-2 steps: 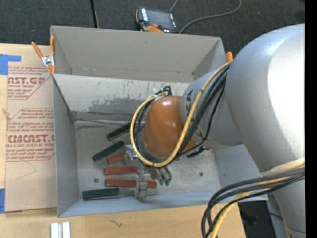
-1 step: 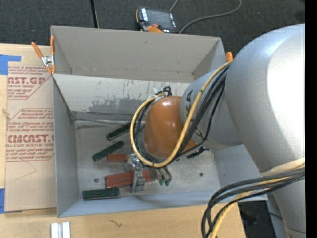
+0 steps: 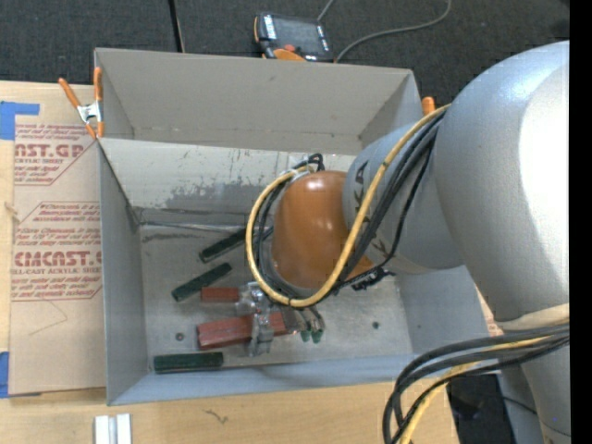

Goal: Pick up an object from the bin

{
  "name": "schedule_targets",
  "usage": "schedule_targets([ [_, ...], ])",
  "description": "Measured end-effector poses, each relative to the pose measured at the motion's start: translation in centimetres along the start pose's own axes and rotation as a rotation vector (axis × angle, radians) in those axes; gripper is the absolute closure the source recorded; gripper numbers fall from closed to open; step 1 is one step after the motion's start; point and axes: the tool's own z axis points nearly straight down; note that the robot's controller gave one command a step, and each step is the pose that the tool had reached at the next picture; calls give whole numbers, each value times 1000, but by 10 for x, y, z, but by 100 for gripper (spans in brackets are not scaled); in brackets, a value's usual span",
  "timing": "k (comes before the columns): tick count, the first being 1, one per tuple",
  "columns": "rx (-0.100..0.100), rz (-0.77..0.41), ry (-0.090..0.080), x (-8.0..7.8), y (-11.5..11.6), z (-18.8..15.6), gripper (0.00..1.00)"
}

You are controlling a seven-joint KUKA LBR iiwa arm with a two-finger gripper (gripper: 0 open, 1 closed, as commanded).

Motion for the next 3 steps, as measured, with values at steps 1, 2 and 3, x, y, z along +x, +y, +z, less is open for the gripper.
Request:
schedule_targets([
  [1, 0, 0, -4, -1, 1, -56, 100],
  [2, 0, 0, 0, -2, 1, -63, 100],
  [3, 0, 0, -1, -2, 2, -78, 100],
])
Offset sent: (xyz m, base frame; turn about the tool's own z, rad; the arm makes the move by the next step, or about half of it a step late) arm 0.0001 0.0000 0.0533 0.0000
